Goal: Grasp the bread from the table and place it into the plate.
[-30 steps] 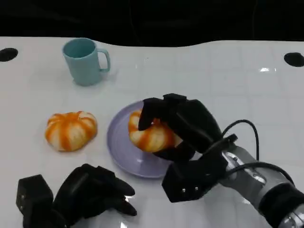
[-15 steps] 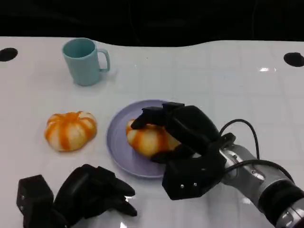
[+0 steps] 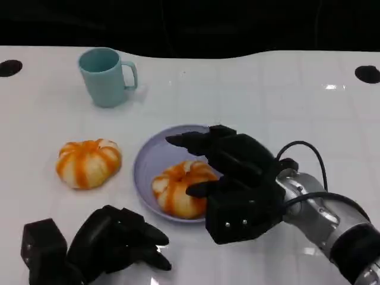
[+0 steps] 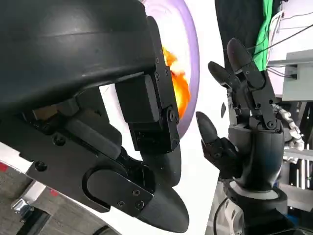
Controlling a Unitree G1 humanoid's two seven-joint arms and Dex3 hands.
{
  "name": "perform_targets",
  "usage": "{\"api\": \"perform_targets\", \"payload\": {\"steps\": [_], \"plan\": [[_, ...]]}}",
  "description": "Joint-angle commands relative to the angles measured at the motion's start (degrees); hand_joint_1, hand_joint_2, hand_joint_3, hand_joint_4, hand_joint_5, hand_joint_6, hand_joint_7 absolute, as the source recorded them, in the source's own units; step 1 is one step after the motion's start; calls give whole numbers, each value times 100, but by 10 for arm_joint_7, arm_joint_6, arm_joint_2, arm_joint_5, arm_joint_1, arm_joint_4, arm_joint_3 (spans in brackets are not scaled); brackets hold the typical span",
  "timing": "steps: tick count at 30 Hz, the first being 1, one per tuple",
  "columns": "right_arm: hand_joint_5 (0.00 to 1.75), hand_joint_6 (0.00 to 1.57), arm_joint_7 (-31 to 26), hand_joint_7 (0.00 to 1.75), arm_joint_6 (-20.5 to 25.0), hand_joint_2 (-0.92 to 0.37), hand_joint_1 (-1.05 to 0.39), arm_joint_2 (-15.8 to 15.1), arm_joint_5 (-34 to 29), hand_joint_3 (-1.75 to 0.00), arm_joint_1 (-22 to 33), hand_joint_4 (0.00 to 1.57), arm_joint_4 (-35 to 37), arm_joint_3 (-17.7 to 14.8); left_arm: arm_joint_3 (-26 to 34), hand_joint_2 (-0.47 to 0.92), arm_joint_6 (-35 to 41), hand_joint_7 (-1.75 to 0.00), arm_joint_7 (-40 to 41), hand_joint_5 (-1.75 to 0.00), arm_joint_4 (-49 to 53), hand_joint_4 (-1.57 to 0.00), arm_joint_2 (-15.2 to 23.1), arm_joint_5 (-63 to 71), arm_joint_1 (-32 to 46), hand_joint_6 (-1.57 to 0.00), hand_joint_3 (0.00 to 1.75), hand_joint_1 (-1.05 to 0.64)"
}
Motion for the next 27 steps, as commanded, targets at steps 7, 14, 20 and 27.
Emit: {"api": "perform_targets", "payload": {"steps": [7, 14, 20, 27], "plan": [[48, 10, 103, 13, 1, -92, -88, -24, 131, -38, 86, 8, -114, -64, 3, 80, -6, 0, -1, -21, 3, -156, 5, -3, 0, -155, 0, -105], [57, 23, 99, 17, -29, -92, -77, -29, 169, -32, 137, 19, -153, -87, 3, 80, -4, 0, -2, -21, 1, -156, 6, -3, 2, -155, 0, -105], [127, 56, 178, 28, -20, -92, -53, -6, 320, -19, 201, 44, -188, -138, 1, 79, -4, 0, -1, -22, 2, -157, 7, -1, 0, -154, 0, -105], [173, 43, 217, 124, -53, -92, -44, -13, 390, -21, 261, 68, -230, -177, 0, 80, -8, 0, 3, -22, 7, -157, 4, 2, -4, -154, 0, -105]]}}
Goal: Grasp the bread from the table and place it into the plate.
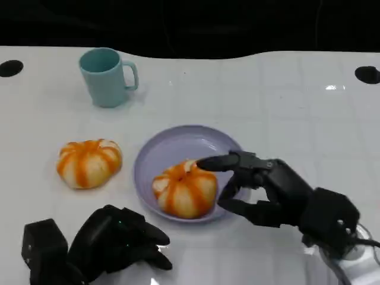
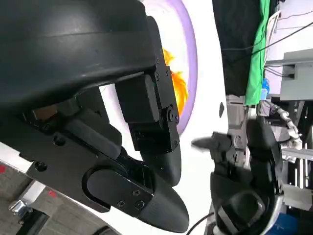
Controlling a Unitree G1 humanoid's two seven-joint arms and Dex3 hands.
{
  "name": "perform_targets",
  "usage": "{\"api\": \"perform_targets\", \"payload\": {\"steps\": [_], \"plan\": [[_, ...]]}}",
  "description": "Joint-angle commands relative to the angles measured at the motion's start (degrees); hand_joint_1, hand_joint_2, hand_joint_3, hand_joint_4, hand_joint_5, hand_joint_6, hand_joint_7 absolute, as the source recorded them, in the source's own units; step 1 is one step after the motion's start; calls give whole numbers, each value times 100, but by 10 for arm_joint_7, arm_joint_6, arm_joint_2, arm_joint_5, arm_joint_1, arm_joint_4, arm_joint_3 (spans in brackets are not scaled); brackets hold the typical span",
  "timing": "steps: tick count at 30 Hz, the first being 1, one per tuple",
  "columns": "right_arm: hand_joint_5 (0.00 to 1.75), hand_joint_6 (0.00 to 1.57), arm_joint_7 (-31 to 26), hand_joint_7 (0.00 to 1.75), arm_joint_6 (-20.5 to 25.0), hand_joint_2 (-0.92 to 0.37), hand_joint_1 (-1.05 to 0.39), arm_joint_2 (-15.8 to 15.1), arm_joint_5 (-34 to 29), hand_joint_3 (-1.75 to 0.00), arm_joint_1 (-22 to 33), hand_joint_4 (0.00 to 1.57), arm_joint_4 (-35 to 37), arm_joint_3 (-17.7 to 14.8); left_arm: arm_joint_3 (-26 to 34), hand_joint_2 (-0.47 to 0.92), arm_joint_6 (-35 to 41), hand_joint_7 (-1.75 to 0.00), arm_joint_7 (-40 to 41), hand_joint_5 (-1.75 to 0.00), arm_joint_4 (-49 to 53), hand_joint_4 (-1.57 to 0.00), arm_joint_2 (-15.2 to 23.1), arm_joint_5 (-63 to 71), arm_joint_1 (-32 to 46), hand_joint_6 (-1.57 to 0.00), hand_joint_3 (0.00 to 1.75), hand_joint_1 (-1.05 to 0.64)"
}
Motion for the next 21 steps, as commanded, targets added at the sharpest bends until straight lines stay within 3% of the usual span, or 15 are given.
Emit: {"api": "perform_targets", "payload": {"steps": [1, 3, 5, 7, 21], "plan": [[174, 40, 10, 134, -27, -92, -45, -13, 20, -21, 32, 64, -32, -25, 0, 80, -2, 0, 3, -22, 4, -157, 6, 2, -3, -154, 0, -105], [174, 38, 18, 140, -25, -92, -46, -16, 31, -21, 46, 62, -46, -32, 0, 80, -5, 0, 5, -22, 3, -157, 5, 3, -3, -154, 0, -105], [175, 39, 32, 165, -10, -92, -46, -20, 51, -17, 67, 64, -69, -41, -1, 81, -5, 0, 6, -22, 3, -157, 4, 4, -2, -154, 1, -105], [175, 39, 39, 172, 4, -92, -45, -27, 58, -16, 86, 64, -94, -47, -1, 81, -6, 0, 6, -22, 2, -156, 3, 5, -2, -154, 0, -105], [175, 53, 24, 175, 84, -92, -44, -62, 48, -13, 225, 71, -253, -75, -2, 79, 9, -1, 3, -20, -8, -156, 1, -1, 1, -155, 0, -105]]}}
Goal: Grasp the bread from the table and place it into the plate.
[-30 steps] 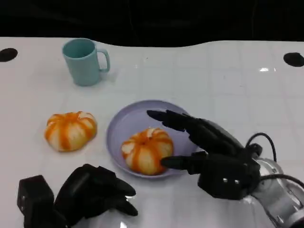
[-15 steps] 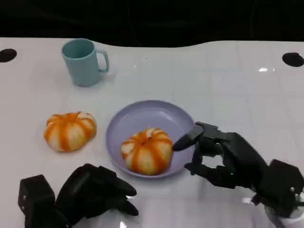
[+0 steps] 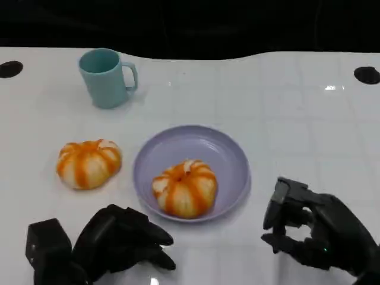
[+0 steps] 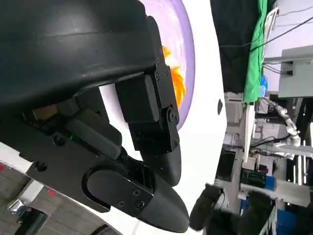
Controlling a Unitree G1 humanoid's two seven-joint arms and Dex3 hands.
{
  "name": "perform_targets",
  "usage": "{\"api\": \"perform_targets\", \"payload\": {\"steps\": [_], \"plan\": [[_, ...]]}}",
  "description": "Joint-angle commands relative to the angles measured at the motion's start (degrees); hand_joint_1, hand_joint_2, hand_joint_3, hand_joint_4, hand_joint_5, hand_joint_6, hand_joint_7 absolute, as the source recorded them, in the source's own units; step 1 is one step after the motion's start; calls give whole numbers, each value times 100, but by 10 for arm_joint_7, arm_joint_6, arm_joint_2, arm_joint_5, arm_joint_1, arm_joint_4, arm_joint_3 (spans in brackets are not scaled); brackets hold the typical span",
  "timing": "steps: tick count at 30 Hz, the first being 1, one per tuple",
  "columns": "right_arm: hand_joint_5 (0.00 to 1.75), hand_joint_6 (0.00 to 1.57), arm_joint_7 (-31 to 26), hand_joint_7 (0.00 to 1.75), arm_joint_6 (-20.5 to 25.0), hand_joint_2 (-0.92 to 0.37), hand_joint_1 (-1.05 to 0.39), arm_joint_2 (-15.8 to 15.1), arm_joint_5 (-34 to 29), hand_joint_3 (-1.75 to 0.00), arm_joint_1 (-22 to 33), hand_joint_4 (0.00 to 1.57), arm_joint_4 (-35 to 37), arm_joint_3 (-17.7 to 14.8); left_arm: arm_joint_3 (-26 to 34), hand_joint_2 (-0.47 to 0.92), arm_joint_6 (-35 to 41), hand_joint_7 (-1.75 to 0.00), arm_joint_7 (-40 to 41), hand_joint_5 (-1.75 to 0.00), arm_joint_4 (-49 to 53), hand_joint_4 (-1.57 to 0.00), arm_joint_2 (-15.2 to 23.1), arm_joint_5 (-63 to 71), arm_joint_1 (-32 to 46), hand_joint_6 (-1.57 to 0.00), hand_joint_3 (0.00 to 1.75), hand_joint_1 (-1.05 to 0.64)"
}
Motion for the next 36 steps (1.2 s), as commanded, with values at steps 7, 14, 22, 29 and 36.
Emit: {"api": "perform_targets", "payload": {"steps": [7, 14, 22, 29, 36], "plan": [[175, 57, -15, 175, 10, -92, -43, -12, -6, -15, 57, 76, -46, -22, 0, 80, -1, 0, 6, -20, -5, -156, 10, 4, 2, -154, 1, -105], [175, 62, -26, 175, -23, -92, -41, -4, -21, -16, 55, 80, -8, -22, 3, 80, 5, -1, 2, -20, 0, -157, 12, 0, -1, -155, 0, -105], [175, 65, -37, 175, -131, -92, -43, 10, -25, -16, 20, 83, 93, -23, 4, 81, -6, 0, 1, -19, 10, -157, 16, 2, -6, -154, 1, -105], [175, 64, -40, 175, -153, -92, -44, 13, -25, -17, 0, 83, 127, -22, 7, 80, -2, 0, -1, -19, 17, -157, 19, -1, -12, -154, 0, -105], [175, 63, -44, 175, -162, -92, -44, 15, -31, -16, -9, 83, 146, -20, 9, 80, -3, 0, -3, -20, 26, -157, 21, -2, -17, -155, 0, -105]]}}
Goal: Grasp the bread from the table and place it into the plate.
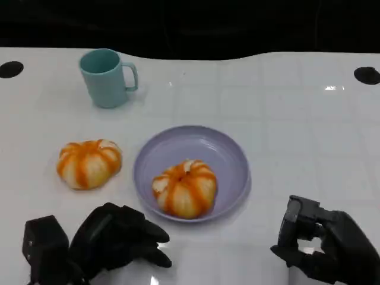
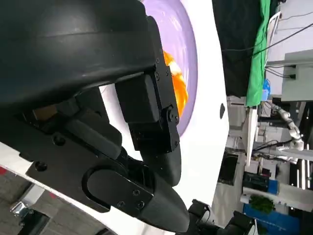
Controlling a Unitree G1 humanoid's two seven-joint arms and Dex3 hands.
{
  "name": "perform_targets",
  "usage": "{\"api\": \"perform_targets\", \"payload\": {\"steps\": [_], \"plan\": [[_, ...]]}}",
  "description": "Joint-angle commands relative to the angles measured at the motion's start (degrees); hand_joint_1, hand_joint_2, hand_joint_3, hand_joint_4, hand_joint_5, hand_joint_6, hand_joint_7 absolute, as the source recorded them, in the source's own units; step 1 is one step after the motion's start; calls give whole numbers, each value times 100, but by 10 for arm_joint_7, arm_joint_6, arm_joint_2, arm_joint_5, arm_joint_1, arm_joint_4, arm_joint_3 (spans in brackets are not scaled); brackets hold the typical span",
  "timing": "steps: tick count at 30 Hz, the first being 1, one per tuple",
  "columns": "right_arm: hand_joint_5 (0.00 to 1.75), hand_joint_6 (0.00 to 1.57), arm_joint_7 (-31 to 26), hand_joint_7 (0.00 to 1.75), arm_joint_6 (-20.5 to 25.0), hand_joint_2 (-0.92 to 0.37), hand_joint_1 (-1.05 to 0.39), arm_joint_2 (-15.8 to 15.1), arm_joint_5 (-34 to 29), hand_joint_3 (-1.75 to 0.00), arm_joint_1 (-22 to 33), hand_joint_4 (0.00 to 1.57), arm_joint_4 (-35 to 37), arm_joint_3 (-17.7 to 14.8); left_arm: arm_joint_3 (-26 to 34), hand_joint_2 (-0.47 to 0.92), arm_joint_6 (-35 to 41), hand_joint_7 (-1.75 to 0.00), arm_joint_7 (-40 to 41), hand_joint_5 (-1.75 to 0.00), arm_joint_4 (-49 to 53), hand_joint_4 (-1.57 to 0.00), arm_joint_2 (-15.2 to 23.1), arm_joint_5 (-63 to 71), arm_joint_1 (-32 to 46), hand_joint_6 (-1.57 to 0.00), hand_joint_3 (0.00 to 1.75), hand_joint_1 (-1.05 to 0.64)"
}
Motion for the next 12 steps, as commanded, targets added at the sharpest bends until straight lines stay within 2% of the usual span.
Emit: {"api": "perform_targets", "payload": {"steps": [1, 12], "plan": [[175, 63, -7, 175, -10, -92, -44, -1, -4, -16, -4, 83, 12, -4, 5, 80, -3, -1, -5, -20, 8, -157, 12, -2, -6, -155, 0, -105], [175, 63, -13, 175, -7, -92, -43, 4, -11, -16, -7, 84, 15, -2, 5, 80, -8, -1, -3, -22, 16, -157, 13, -1, -10, -155, 0, -105]]}}
